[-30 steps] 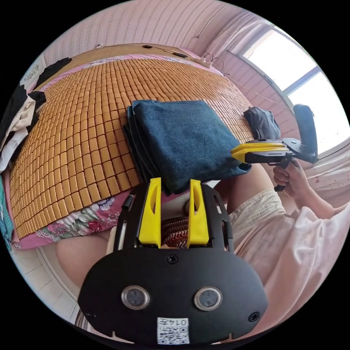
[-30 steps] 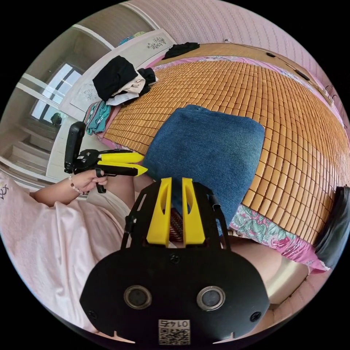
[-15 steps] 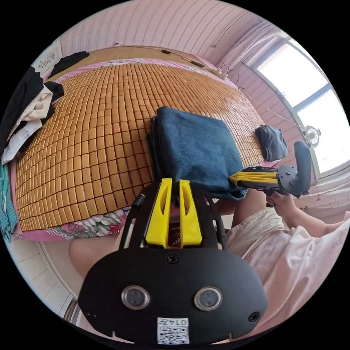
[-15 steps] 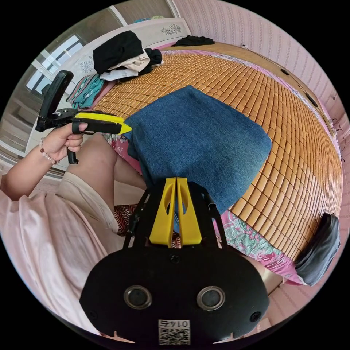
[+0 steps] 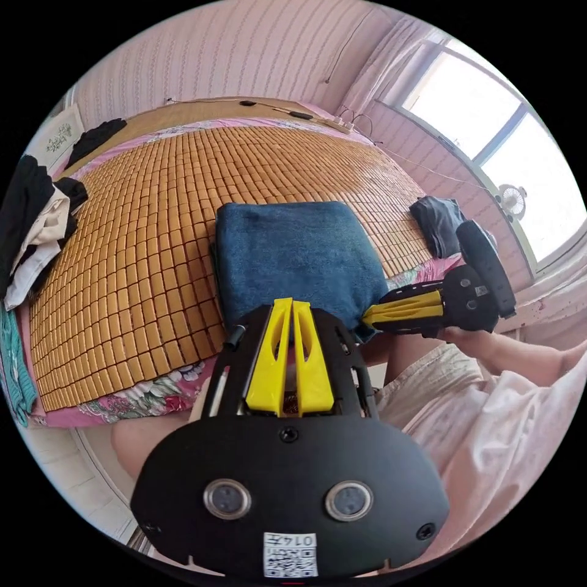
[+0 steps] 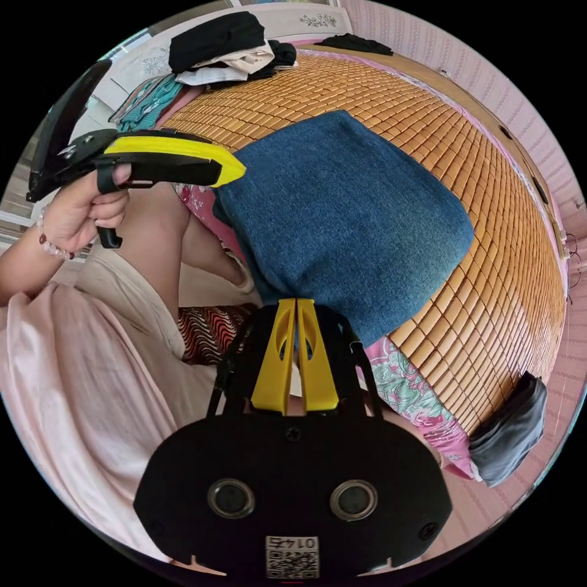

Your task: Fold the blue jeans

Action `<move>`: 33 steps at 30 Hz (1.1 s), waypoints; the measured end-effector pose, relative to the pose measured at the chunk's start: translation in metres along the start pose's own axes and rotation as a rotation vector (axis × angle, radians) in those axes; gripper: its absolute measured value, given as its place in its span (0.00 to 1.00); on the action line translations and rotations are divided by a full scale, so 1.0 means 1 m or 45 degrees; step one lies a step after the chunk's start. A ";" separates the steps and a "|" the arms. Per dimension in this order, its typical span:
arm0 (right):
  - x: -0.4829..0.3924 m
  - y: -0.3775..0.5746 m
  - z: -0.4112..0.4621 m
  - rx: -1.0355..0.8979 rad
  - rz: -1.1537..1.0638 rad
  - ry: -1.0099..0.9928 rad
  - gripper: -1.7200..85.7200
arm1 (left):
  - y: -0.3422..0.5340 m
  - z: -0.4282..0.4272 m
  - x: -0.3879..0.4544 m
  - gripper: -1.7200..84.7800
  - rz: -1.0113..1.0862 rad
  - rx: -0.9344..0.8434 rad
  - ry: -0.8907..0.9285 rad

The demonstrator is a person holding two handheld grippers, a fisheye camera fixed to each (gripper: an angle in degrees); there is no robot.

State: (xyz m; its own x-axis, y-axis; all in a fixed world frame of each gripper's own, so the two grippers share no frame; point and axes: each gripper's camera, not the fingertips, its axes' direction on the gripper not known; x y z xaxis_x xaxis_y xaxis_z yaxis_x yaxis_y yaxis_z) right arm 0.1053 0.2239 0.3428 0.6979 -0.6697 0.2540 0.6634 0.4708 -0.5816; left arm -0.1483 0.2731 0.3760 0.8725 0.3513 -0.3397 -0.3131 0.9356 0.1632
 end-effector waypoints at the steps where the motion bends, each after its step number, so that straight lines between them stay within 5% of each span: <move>1: 0.001 0.001 0.010 -0.013 -0.018 0.010 0.01 | 0.000 0.011 -0.001 0.01 0.023 -0.013 0.011; 5: 0.006 0.016 0.007 -0.020 -0.076 -0.077 0.01 | 0.002 0.011 -0.023 0.01 -0.046 0.056 0.141; 10: 0.078 0.081 -0.042 0.407 0.287 -0.285 0.04 | -0.006 -0.009 -0.067 0.08 -0.143 0.227 0.156; 14: 0.157 0.129 -0.023 0.493 0.699 -0.410 0.20 | -0.039 0.044 -0.106 0.19 -0.233 0.076 0.225; 19: 0.198 0.164 0.013 0.545 0.911 -0.676 0.21 | -0.063 0.103 -0.118 0.24 -0.268 -0.062 0.389; 25: 0.206 0.184 0.049 0.569 0.905 -1.009 0.15 | -0.068 0.122 -0.118 0.21 -0.294 -0.049 0.402; 33: 0.176 0.181 0.019 0.521 0.717 -0.834 0.10 | -0.072 0.132 -0.116 0.11 -0.328 -0.001 0.510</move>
State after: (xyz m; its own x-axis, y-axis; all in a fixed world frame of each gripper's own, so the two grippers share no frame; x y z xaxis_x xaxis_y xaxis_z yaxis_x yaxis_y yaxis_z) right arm 0.3534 0.2018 0.2973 0.8733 0.1126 0.4739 0.1407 0.8731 -0.4667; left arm -0.1770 0.1605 0.5260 0.7087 0.0942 -0.6991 -0.1063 0.9940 0.0262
